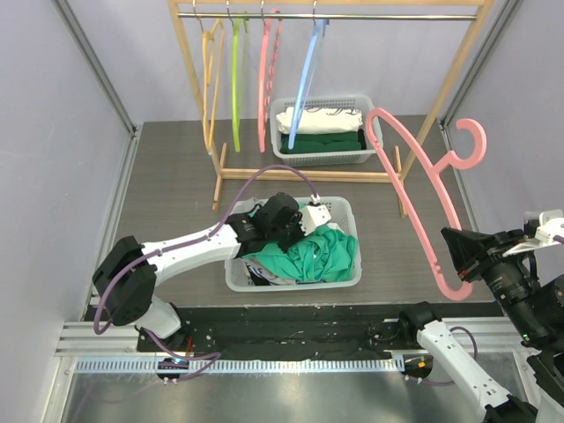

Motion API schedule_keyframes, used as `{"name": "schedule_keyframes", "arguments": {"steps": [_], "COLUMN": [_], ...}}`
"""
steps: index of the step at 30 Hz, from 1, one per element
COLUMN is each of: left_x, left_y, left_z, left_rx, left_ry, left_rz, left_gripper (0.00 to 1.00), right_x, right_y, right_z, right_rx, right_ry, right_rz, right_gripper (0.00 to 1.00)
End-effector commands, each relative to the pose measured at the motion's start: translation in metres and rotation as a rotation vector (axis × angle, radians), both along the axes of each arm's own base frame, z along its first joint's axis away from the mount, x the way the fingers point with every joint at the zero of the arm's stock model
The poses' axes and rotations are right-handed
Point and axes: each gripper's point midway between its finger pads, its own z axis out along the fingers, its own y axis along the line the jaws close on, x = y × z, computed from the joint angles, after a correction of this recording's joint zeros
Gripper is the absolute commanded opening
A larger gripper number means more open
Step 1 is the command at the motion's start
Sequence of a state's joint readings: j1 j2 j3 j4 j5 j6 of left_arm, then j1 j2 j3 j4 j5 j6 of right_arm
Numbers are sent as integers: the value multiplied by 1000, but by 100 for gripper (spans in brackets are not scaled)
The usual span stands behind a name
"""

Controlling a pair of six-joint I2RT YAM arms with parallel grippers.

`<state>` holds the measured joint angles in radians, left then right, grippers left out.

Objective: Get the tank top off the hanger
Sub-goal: Place the tank top in the bin, then place the hanger at the clothesline.

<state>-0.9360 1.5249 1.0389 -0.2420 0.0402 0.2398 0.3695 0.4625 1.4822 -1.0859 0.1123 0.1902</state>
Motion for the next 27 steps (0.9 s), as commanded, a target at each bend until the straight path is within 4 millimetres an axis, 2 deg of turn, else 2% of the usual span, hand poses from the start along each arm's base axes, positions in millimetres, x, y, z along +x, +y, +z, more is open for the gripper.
{"name": "schedule_keyframes", "arguments": {"steps": [1,2,3,5,6,8,9,10,11,13,14,16,18,20,21,23,25,26,27], "left_x": [-24,-27,-35,-44,-46,-44,-42,-40,-36,-31,-22,-18,-12,-10,-9,-8,-6,-5,-6], "left_y": [34,38,47,61,65,71,71,72,71,69,68,65,62,60,60,61,63,64,63], "left_z": [-46,-49,-55,-64,-66,-66,-65,-63,-59,-49,-34,-17,11,37,50,78,99,122,133], "left_rx": [123,141,181,227,235,233,229,229,224,212,201,190,169,143,125,107,105,91,85], "left_ry": [188,199,227,260,260,216,201,188,167,128,84,57,25,11,-4,-20,-31,-38,-38], "left_rz": [24,22,18,24,32,43,46,48,56,48,67,63,70,89,87,103,120,130,131], "left_gripper": [2,5,16,24,45,68,85,94,100,100,99,100,100,100,100,100,100,100,100], "right_x": [13,15,16,19,22,26,31,34,37,45,48,57,62,76,75,88,94,98,105], "right_y": [5,6,7,8,9,10,11,11,12,16,16,19,19,20,18,21,24,24,27], "right_z": [18,17,17,16,16,18,19,22,24,30,32,41,53,58,70,76,86,89,94], "right_rx": [17,16,15,15,14,12,12,15,11,5,5,-9,-16,-42,-38,-60,-65,-73,-77], "right_ry": [-38,-32,-29,-18,-8,-3,9,11,13,25,28,22,7,14,-13,-7,-24,-27,-26], "right_rz": [2,3,5,3,0,-3,-11,-16,-16,-14,-18,-15,-26,-41,-49,-54,-50,-53,-51], "right_gripper": [1,1,1,1,1,1,1,1,1,1,1,1,1,1,1,1,1,1,1]}}
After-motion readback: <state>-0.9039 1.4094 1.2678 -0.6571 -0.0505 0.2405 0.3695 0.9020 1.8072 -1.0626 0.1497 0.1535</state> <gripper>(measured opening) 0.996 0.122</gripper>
